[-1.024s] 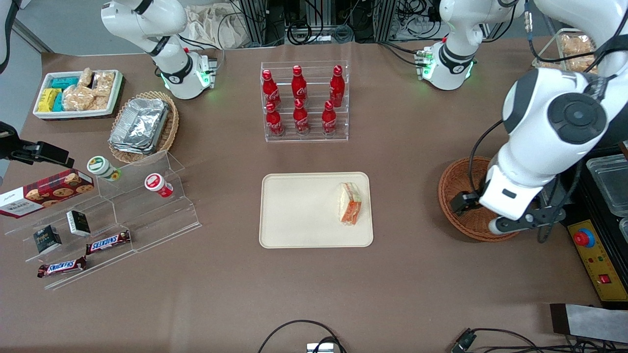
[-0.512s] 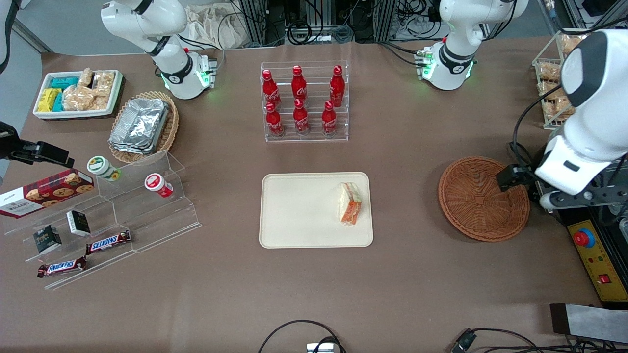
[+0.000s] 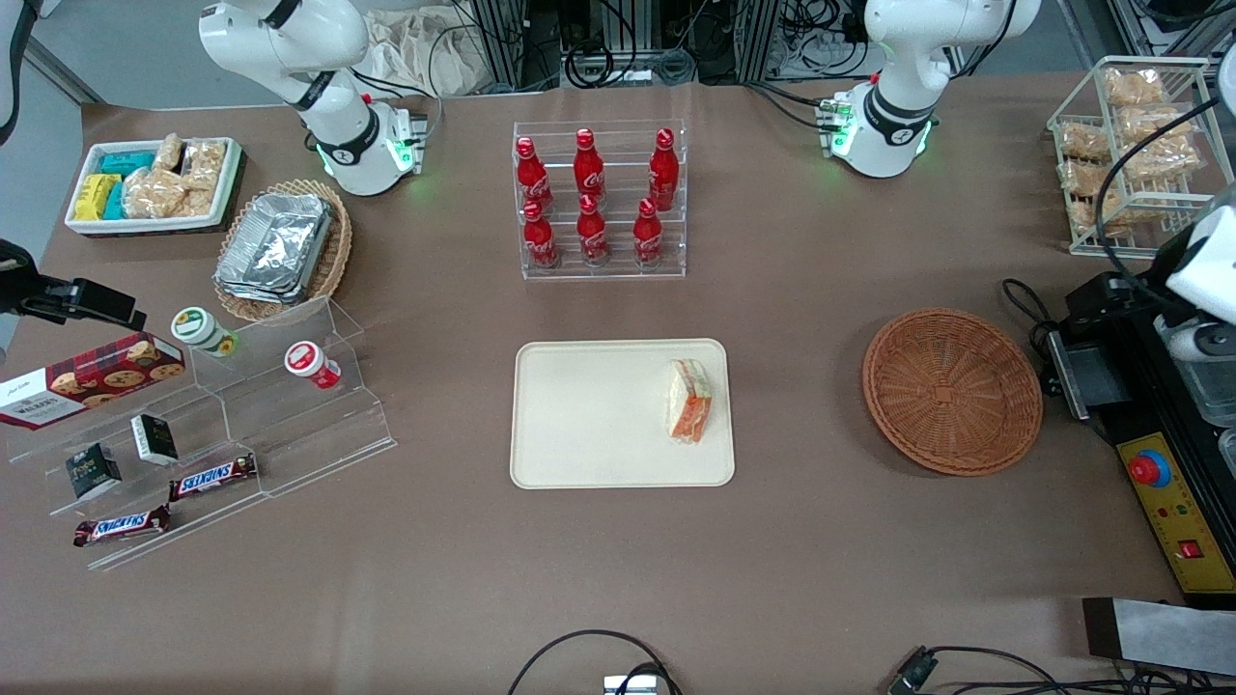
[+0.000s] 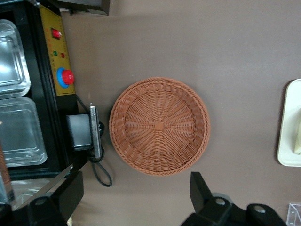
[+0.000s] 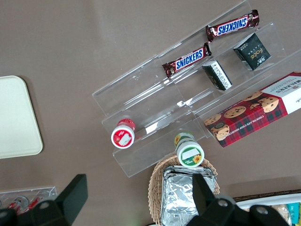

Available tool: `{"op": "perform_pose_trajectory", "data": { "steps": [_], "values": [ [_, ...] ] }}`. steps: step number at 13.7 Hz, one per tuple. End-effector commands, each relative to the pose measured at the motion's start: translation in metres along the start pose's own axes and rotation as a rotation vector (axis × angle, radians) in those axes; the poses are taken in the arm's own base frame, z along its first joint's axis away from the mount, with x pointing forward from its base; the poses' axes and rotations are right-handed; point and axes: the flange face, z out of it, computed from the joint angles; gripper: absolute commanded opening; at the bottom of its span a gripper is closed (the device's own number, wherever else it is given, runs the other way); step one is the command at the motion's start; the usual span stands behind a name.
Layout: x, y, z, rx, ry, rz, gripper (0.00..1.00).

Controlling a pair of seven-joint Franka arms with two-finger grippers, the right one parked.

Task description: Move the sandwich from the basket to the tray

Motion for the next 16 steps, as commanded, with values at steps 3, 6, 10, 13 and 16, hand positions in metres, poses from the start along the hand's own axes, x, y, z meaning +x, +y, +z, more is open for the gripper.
{"op": "perform_pose_trajectory", "data": {
  "steps": [3, 6, 10, 13, 16],
  "values": [
    [-0.028, -0.004, -0.023, -0.013, -0.001, 0.032, 1.00],
    [-0.040, -0.002, -0.035, -0.053, -0.012, 0.084, 1.00],
    [-0.057, 0.003, -0.051, -0.100, -0.018, 0.088, 1.00],
    [-0.056, 0.004, -0.051, -0.100, -0.020, 0.085, 1.00],
    [-0.053, 0.005, -0.049, -0.100, -0.031, 0.084, 1.00]
  ]
}}
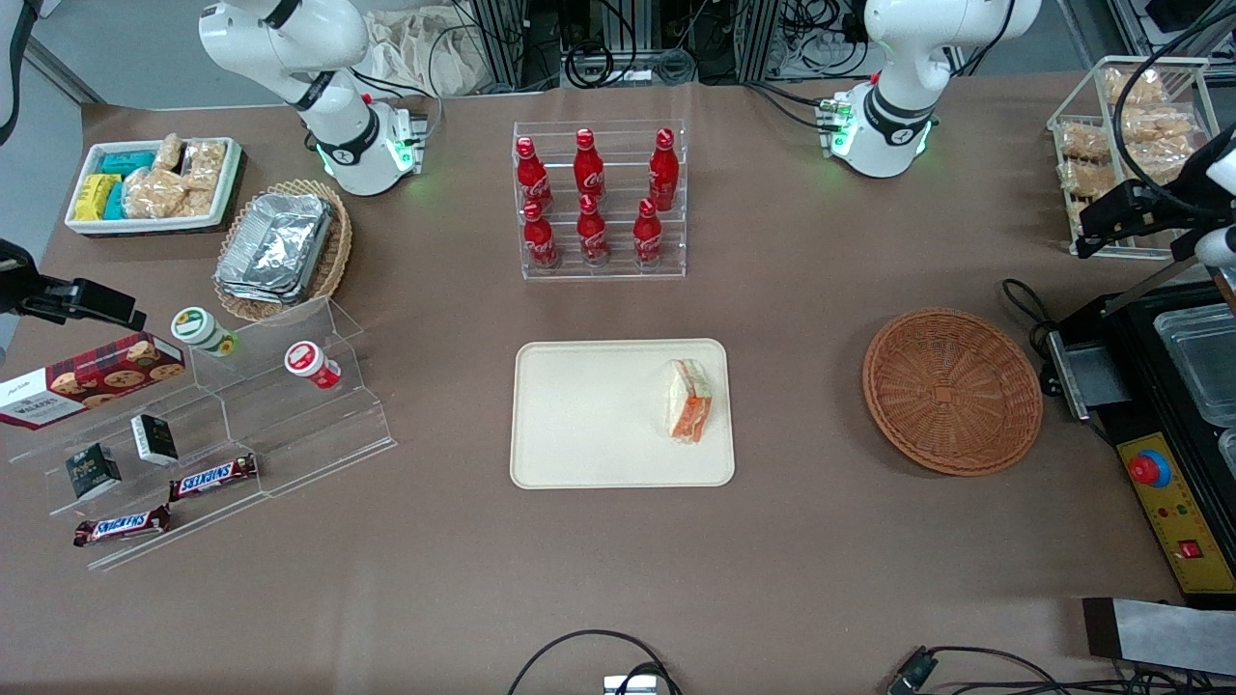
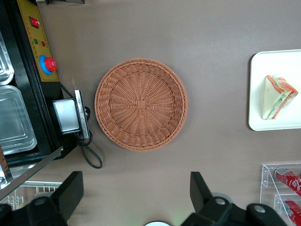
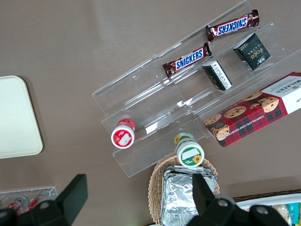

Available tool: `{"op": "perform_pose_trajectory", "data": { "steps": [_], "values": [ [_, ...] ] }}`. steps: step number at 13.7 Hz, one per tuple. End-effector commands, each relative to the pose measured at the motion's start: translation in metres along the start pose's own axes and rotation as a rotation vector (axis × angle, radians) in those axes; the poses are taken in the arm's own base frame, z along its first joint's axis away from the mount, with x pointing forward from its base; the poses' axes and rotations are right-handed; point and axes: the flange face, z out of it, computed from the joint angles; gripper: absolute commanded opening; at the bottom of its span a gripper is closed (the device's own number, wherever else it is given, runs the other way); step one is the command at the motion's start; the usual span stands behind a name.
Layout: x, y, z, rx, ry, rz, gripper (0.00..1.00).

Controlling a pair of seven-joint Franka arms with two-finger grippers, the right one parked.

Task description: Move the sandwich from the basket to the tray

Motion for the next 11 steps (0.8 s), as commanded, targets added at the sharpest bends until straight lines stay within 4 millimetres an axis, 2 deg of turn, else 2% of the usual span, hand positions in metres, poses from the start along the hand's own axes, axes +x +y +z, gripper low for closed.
{"op": "perform_pose_trajectory", "data": {
  "steps": [1, 11],
  "values": [
    [-0.0047, -0.0009, 0.0003, -0.011, -0.015, 0.005, 1.00],
    [-0.0023, 0.0008, -0.0006, -0.018, -0.014, -0.038, 1.00]
  ]
}}
